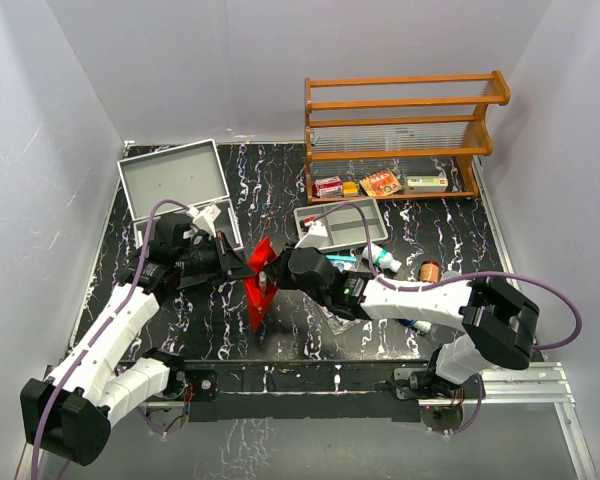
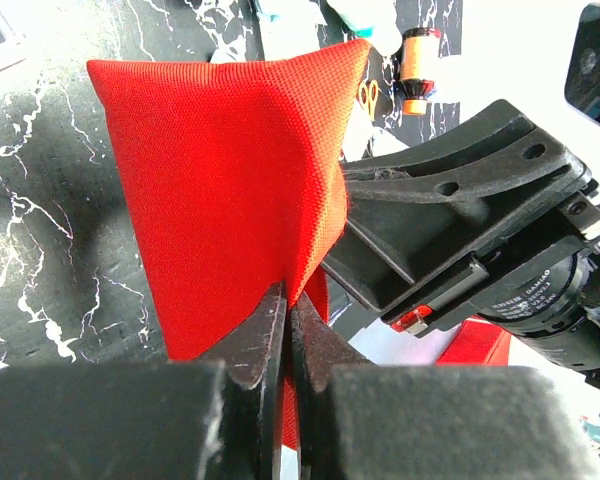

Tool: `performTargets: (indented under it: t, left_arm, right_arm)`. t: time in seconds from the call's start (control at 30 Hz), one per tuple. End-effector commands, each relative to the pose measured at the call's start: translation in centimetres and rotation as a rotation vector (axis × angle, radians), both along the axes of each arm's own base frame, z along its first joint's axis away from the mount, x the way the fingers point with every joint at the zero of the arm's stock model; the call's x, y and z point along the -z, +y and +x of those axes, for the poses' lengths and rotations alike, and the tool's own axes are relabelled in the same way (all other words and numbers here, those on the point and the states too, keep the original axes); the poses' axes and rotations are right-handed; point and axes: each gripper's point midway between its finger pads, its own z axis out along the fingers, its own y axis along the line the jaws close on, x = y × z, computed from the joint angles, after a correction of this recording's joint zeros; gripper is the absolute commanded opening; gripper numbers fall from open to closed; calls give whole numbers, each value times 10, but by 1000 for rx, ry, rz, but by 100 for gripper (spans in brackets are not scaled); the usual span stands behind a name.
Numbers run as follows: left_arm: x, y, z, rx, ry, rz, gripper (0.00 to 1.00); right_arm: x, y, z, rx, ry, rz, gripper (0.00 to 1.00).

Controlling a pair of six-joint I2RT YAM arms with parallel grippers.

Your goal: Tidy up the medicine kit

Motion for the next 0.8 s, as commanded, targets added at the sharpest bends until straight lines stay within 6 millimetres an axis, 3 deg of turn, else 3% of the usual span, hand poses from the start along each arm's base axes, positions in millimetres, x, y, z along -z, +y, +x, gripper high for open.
performTargets:
  t: [0.0,0.33,0.77]
  left_arm:
    - [-3,-4,-4,41,-19,-21,0]
    - [12,1,-3,36,4,30,0]
    - [23,-1,-2,72,4,44,0]
  right_arm:
    - [-25,11,3,-26,-13,17,7]
    - [-37,0,-8,-26,52,2,34]
    - [-45,-19,-16,-21,64,-43,36]
